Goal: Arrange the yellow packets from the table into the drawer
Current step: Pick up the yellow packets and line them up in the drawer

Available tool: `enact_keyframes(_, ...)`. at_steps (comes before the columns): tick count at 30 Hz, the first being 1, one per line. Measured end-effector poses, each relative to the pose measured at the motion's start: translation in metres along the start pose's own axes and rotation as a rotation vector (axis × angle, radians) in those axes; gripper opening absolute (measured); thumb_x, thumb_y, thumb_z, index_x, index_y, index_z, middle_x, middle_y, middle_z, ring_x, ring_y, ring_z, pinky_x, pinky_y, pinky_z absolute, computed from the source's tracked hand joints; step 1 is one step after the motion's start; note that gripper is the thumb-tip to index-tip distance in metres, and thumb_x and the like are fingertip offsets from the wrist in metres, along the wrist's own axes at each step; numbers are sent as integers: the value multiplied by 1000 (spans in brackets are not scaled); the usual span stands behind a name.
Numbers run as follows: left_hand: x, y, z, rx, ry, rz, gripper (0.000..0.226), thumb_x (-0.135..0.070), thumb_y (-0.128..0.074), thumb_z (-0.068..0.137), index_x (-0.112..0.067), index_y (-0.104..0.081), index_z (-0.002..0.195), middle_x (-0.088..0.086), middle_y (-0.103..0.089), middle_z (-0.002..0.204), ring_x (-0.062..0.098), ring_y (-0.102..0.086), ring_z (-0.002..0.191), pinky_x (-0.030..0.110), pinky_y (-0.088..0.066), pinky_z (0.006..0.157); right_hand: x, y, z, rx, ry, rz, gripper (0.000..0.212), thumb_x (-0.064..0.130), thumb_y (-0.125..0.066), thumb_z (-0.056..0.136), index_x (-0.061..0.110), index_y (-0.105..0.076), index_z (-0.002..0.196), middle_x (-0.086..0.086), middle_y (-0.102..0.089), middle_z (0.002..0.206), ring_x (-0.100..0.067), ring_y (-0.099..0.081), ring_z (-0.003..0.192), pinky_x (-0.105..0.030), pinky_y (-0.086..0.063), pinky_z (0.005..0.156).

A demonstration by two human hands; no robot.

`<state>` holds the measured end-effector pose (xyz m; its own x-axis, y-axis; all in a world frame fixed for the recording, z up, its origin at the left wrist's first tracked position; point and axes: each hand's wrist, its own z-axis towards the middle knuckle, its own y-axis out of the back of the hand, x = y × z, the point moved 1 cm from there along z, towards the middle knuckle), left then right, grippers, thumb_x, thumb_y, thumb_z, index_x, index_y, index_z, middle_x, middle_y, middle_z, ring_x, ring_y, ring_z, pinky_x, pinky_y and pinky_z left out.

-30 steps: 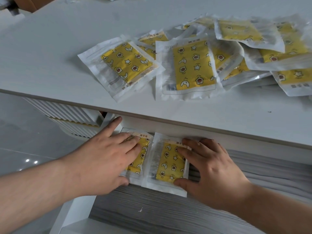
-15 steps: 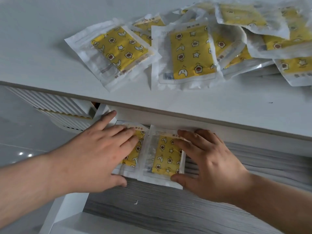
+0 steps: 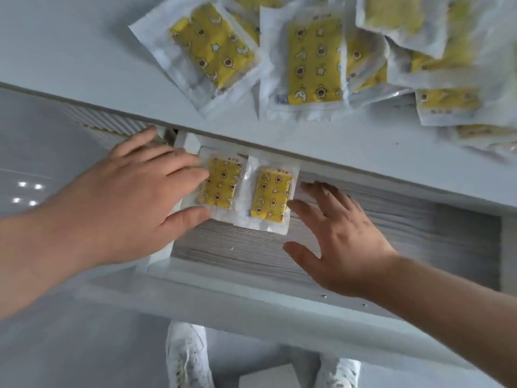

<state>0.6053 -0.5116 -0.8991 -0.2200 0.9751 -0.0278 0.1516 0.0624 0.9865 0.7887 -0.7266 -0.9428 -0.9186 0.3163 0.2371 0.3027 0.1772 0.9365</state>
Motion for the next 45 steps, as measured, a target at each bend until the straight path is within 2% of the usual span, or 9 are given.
enact_keyframes(8, 7, 145, -82, -45, 214, -274, 68, -58, -27, 96, -8, -67, 116, 11, -66, 119, 30, -62, 106, 43, -29, 106, 86, 142, -52, 68, -90, 188, 61, 61, -44, 85, 21, -59, 128, -4, -59, 133, -27, -55, 123, -41, -46, 100)
enact_keyframes(13, 23, 262, -138, -82, 386, -494, 74, -65, -20, 95, -12, -67, 116, 4, -67, 118, 11, -45, 114, 22, -19, 109, 158, 274, -53, 49, -178, 299, 74, 68, -31, 80, 26, -53, 137, 6, -49, 143, -17, -42, 135, -25, -28, 109)
enact_keyframes(16, 33, 328, -176, -148, 499, -714, 91, -87, -10, 76, -30, -58, 128, -20, -52, 130, -10, -34, 118, -3, -10, 99, 201, 349, -58, 1, -214, 375, 66, 65, -40, 84, 29, -50, 138, 16, -46, 139, -7, -37, 133, -13, -22, 103)
enact_keyframes(19, 46, 378, -222, -67, 564, -865, 95, -101, -1, 48, -55, -39, 121, -47, -25, 122, -22, -26, 119, -4, -16, 93, 240, 407, -69, -59, -249, 417, 47, 46, -58, 90, 32, -52, 135, 24, -45, 127, -3, -41, 129, -14, -27, 99)
enact_keyframes(23, 71, 439, -277, -101, 592, -948, 71, -103, -21, 42, -70, -39, 101, -61, -32, 114, -34, -27, 114, 1, -29, 90, 292, 465, -75, -103, -257, 446, 41, 38, -65, 89, 30, -57, 128, 24, -47, 118, -9, -49, 123, -17, -31, 90)
enact_keyframes(29, 102, 491, -337, -317, 750, -1032, 35, -76, -46, 77, -55, -47, 106, -34, -50, 122, -8, -54, 99, 5, -37, 80, 361, 524, -61, -195, -189, 492, 38, 38, -60, 92, 31, -57, 129, 22, -49, 120, -6, -49, 122, -22, -34, 92)
enact_keyframes(33, 129, 517, -347, -424, 775, -1087, 25, -65, -52, 80, -54, -51, 103, -34, -52, 119, -18, -49, 106, 3, -35, 83, 400, 550, -34, -165, -122, 465, 38, 40, -56, 94, 34, -54, 132, 25, -46, 117, -6, -49, 123, -19, -33, 90)
enact_keyframes(38, 181, 535, -345, -546, 778, -1160, 56, -96, -45, 50, -69, -57, 98, -37, -59, 112, -16, -52, 109, 20, -40, 96, 432, 575, 18, -185, -70, 515, 40, 40, -57, 93, 30, -54, 133, 21, -52, 120, -1, -48, 113, -25, -40, 103)
enact_keyframes(45, 289, 552, -306, -411, 767, -1054, 44, -84, -52, 66, -61, -58, 104, -39, -59, 112, -4, -59, 101, 13, -41, 86, 443, 589, 129, -258, -88, 645, 33, 36, -62, 91, 29, -61, 123, 19, -61, 116, -1, -55, 109, -20, -42, 98)
